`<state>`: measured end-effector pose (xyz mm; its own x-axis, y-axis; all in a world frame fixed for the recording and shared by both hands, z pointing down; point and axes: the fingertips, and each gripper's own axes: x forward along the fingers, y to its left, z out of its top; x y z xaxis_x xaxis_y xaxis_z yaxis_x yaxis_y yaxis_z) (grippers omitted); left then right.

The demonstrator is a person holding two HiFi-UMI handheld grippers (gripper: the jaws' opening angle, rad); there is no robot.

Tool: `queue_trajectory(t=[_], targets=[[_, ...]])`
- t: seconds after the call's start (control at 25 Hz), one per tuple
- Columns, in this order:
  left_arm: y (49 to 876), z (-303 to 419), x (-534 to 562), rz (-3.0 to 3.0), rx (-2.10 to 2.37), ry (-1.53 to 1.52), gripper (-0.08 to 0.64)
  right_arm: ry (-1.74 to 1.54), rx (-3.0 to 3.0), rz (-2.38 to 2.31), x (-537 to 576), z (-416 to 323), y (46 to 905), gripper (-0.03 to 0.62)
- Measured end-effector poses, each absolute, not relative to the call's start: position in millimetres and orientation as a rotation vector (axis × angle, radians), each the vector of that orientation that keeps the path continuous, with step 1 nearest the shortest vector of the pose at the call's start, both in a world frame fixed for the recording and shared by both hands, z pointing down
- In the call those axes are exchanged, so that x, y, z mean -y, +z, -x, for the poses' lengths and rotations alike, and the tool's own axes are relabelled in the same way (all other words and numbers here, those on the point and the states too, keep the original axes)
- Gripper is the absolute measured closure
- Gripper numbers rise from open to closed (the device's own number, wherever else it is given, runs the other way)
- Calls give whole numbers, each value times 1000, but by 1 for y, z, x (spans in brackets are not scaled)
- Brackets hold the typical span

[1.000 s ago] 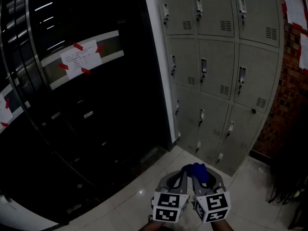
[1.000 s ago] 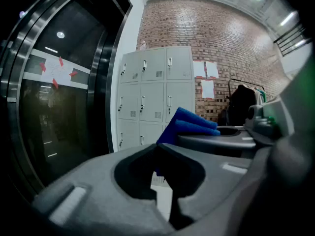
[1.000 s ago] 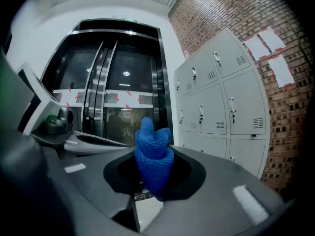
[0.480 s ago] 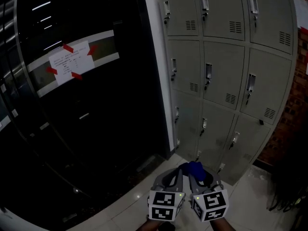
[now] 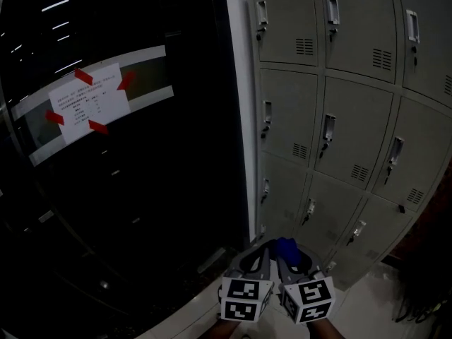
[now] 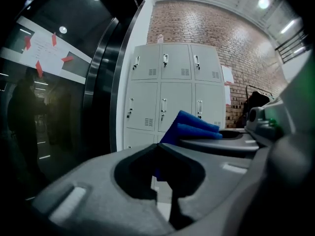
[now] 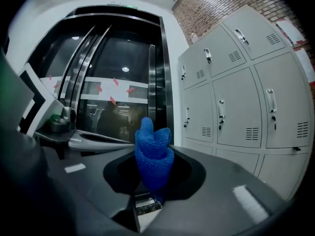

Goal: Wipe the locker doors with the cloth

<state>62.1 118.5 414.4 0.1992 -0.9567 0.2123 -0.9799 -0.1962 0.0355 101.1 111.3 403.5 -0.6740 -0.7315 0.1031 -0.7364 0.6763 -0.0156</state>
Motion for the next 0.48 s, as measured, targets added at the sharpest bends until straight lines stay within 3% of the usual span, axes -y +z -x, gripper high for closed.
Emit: queue_trajectory(t=[0.48], targets=[[416, 0, -34, -2325, 1831, 190, 558, 102, 2777, -1263, -25, -36, 408, 506]])
